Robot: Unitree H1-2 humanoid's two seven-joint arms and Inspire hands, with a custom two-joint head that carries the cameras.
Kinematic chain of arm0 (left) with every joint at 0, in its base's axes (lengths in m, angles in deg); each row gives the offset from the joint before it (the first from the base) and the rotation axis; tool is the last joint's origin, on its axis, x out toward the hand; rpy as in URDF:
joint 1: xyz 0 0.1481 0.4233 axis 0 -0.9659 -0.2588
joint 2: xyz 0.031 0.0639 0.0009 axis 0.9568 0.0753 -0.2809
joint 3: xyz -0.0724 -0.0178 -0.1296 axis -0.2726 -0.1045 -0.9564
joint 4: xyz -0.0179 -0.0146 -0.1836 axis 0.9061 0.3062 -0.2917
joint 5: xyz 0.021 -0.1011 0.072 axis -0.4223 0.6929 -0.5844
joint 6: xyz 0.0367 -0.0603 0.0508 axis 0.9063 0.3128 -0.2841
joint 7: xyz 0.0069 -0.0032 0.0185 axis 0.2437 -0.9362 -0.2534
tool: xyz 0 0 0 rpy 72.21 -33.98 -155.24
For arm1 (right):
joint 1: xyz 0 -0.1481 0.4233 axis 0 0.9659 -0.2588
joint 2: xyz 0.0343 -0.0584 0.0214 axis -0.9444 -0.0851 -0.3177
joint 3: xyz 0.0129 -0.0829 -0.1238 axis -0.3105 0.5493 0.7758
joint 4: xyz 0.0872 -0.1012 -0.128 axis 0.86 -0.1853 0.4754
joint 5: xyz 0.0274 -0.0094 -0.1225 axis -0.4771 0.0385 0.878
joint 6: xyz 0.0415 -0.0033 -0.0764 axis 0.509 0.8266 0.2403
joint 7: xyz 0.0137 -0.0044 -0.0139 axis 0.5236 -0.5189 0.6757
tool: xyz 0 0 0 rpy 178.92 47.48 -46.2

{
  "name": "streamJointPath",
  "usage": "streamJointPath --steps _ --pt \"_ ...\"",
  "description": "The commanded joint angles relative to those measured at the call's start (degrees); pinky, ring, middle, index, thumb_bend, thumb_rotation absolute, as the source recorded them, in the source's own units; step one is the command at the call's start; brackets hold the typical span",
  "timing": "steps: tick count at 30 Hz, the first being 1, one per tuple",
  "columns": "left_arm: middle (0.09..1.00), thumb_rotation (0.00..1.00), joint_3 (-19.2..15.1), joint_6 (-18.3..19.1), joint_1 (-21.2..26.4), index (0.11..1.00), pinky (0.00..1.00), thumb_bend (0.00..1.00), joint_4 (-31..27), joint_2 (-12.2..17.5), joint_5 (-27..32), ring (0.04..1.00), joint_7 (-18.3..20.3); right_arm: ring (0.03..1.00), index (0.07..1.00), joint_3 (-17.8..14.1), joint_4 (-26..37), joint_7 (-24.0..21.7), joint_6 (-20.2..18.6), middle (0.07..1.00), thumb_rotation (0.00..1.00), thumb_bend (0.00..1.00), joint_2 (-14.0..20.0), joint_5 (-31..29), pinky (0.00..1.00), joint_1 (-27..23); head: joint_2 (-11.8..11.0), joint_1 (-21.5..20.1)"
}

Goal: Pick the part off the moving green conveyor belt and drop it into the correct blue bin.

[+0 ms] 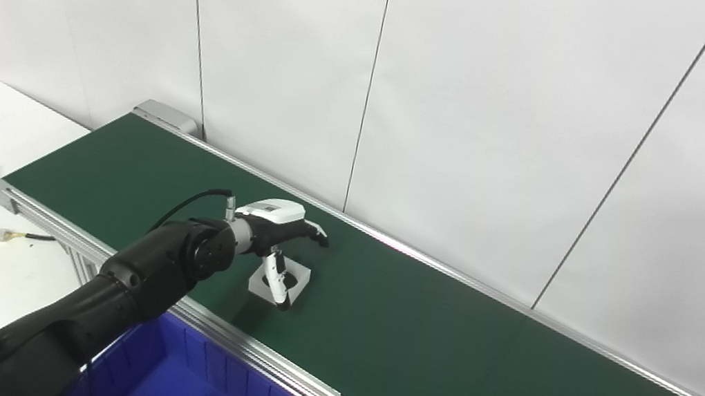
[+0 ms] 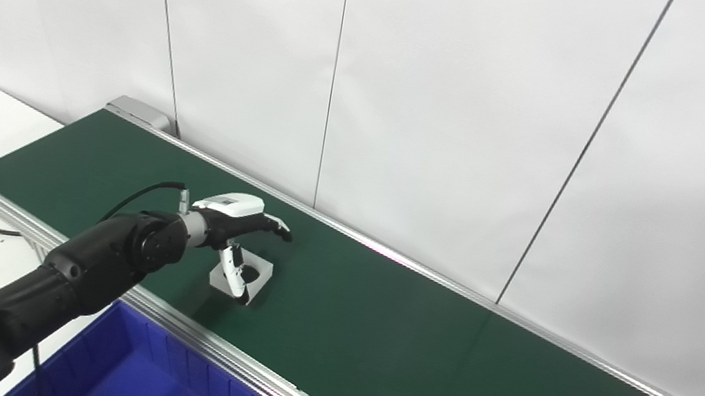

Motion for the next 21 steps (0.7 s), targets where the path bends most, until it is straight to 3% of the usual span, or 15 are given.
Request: streamJointPath --steps 1,21 --pt "0.897 0.11 -0.5 -0.3 3.1 0.852 0.86 0.94 -0.7 2.2 -0.4 0.901 -2.2 0.783 0.91 0.1 2.2 0.5 3.3 0.837 0.83 0.43 0.1 0.4 0.72 -0.2 0.0 0.0" --pt "0.906 0.06 1.8 1.2 0.1 0.841 0.96 0.95 -1.8 2.5 -1.6 0.921 -2.0 0.788 0.911 -0.3 2.9 -0.1 3.3 0.84 0.85 0.48 0.1 -0.3 0.72 0.4 1.1 0.1"
